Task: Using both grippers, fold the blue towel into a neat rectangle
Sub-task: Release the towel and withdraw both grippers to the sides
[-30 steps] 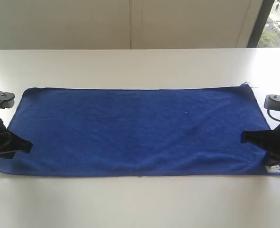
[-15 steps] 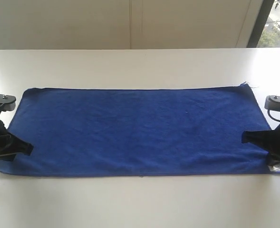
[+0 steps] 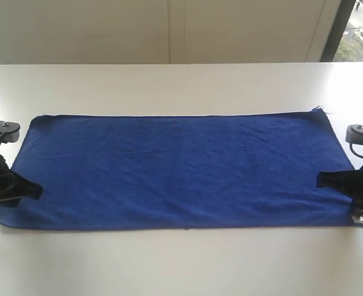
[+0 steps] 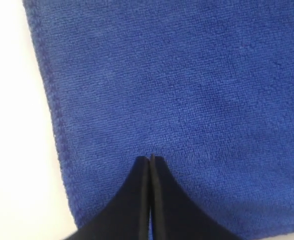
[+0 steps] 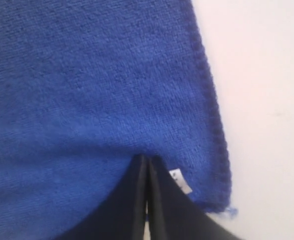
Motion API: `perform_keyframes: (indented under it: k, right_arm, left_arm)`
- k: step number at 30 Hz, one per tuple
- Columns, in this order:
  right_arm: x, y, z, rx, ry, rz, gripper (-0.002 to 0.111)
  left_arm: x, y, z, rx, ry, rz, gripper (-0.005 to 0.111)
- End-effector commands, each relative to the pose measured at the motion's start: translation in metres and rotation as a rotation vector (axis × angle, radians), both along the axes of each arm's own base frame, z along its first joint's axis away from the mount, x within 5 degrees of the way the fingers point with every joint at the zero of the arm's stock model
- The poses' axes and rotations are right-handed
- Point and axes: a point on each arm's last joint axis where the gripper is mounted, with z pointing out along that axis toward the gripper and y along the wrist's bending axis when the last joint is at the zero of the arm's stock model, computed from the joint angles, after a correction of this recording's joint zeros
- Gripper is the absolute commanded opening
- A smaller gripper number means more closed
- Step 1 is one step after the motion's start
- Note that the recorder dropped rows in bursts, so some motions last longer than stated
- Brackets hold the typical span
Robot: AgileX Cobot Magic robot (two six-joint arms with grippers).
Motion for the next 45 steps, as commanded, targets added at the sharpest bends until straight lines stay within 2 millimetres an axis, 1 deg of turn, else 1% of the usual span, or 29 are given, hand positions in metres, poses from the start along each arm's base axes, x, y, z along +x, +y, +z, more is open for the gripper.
perform_keyframes:
  k: [1,5,9,11,13,16,20,23,26,31,34,36,41,42,45]
  right_arm:
    - [0.002,-0.001,0.026,-0.009,-0.094,-0.017,0.000]
    - [0.005,-0.002,0.057,-0.026,-0.202,-0.017,0.000]
    - [0.009,-0.003,0.082,-0.055,-0.280,0.018,0.000]
    - [0.008,-0.002,0.096,-0.072,-0.323,0.040,0.000]
    - [0.004,-0.002,0.108,-0.087,-0.382,0.052,0.000]
    - [-0.007,0.000,0.130,-0.119,-0.460,0.082,0.000]
    - [-0.021,0.003,0.157,-0.164,-0.568,0.116,0.000]
    - [-0.031,0.005,0.167,-0.182,-0.612,0.128,0.000]
    - [-0.037,0.006,0.165,-0.188,-0.651,0.129,0.000]
    - [-0.041,0.008,0.145,-0.167,-0.666,0.113,0.000]
    - [-0.042,0.009,0.137,-0.165,-0.703,0.112,0.000]
    - [-0.043,0.009,0.133,-0.165,-0.713,0.114,0.000]
    - [-0.044,0.010,0.128,-0.165,-0.731,0.115,0.000]
    - [-0.044,0.010,0.128,-0.165,-0.731,0.115,0.000]
    - [-0.043,0.009,0.129,-0.141,-0.739,0.080,0.000]
  left_arm:
    - [-0.001,-0.001,0.024,-0.028,-0.108,0.019,0.000]
    - [-0.006,-0.001,0.046,-0.052,-0.192,0.034,0.000]
    - [-0.014,0.000,0.064,-0.068,-0.242,0.039,0.000]
    - [-0.020,0.001,0.075,-0.080,-0.267,0.047,0.000]
    - [-0.028,0.001,0.087,-0.092,-0.293,0.052,0.000]
    - [-0.041,0.003,0.103,-0.119,-0.323,0.076,0.000]
    - [-0.064,0.004,0.123,-0.143,-0.347,0.079,0.000]
    - [-0.087,0.006,0.137,-0.151,-0.354,0.064,0.000]
    - [-0.112,0.009,0.153,-0.159,-0.414,0.049,0.000]
    - [-0.153,0.014,0.172,-0.173,-0.520,0.028,0.000]
    - [-0.176,0.017,0.176,-0.166,-0.536,0.014,0.000]
    - [-0.195,0.019,0.178,-0.164,-0.558,0.006,0.000]
    - [-0.240,0.025,0.181,-0.181,-0.659,0.007,0.000]
    - [-0.252,0.027,0.180,-0.179,-0.692,0.003,0.000]
    - [-0.265,0.028,0.178,-0.182,-0.724,-0.002,0.000]
